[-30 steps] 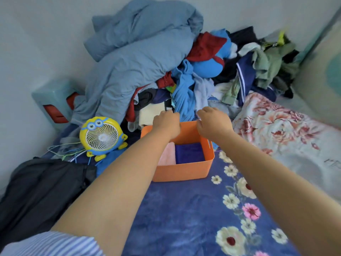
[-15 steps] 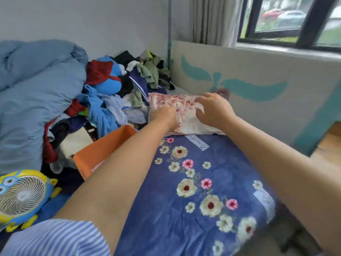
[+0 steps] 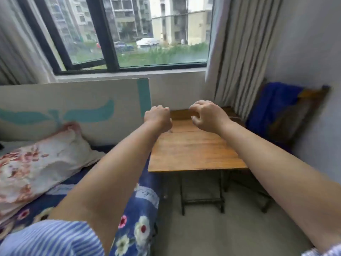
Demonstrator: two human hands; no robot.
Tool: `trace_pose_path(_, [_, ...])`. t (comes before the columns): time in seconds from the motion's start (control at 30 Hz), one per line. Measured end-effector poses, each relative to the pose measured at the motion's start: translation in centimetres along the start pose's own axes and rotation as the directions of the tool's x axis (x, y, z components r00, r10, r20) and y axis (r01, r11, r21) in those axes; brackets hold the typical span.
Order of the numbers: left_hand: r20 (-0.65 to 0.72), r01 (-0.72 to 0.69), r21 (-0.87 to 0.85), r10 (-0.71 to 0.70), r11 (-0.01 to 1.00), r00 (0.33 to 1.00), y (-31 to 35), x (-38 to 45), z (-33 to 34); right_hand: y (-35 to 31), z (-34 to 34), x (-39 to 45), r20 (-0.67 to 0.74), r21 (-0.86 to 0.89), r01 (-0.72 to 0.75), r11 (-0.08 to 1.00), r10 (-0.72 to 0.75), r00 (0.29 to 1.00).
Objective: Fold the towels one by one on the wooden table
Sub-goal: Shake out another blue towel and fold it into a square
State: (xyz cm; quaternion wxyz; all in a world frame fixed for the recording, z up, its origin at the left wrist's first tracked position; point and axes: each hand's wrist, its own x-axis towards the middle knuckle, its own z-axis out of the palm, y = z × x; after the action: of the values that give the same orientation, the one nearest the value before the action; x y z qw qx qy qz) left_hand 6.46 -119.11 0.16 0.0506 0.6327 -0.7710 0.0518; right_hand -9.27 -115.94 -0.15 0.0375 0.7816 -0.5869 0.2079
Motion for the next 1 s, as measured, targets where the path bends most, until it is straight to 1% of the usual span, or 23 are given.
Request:
trace_pose_path(0.07, [-0.007,-0.080,-0.019,0.080,0.997,0.997,5.9,2.6,0.3,5.8,-1.8,-1.3,-0.006,-0.037,-0.076,0.996,0.076,0.997])
trace_pose_path(0.17, [-0.017,-0.162,-0.034,0.162,0.986,0.987,13.3,5.9,0.6,13.6,-4.3,-2.7,0.024,-0.066,-0.152,0.986,0.154,0.988])
trace_pose_path(0.3, [-0.037,-0.277,-0.045,0.276,0.960,0.961,23.3,10.2,1.1,23.9,-7.3,-5.0,-0.031,-0.096,-0.271,0.958,0.269,0.963])
trace_pose_path(0.33, [-0.035,-0.288,-0.041,0.287,0.957,0.957,23.8,10.4,1.3,24.8,-7.2,-5.3,-0.029,-0.082,-0.279,0.957,0.278,0.960])
trace_pose_path(0.5, [-0.042,-0.372,-0.030,0.371,0.928,0.928,32.3,15.7,2.2,34.4,-8.2,-6.3,-0.058,-0.057,-0.410,0.910,0.407,0.911])
trace_pose_path(0.57, [-0.025,-0.395,-0.023,0.395,0.918,0.919,34.5,17.6,2.6,37.1,-8.2,-6.2,-0.067,-0.021,-0.441,0.897,0.439,0.896])
trace_pose_path(0.67, [-0.008,-0.409,-0.038,0.409,0.912,0.912,37.7,21.5,3.4,41.5,-7.8,-5.1,-0.050,-0.027,-0.470,0.882,0.468,0.882])
trace_pose_path(0.87, [-0.002,-0.437,-0.080,0.438,0.896,0.899,43.5,32.2,5.2,51.3,-7.3,0.7,-0.085,-0.055,-0.529,0.847,0.524,0.848])
trace_pose_path(1.0, [0.027,-0.472,-0.068,0.474,0.879,0.880,46.3,39.3,6.6,57.5,-7.3,5.6,-0.057,-0.098,-0.564,0.820,0.561,0.826])
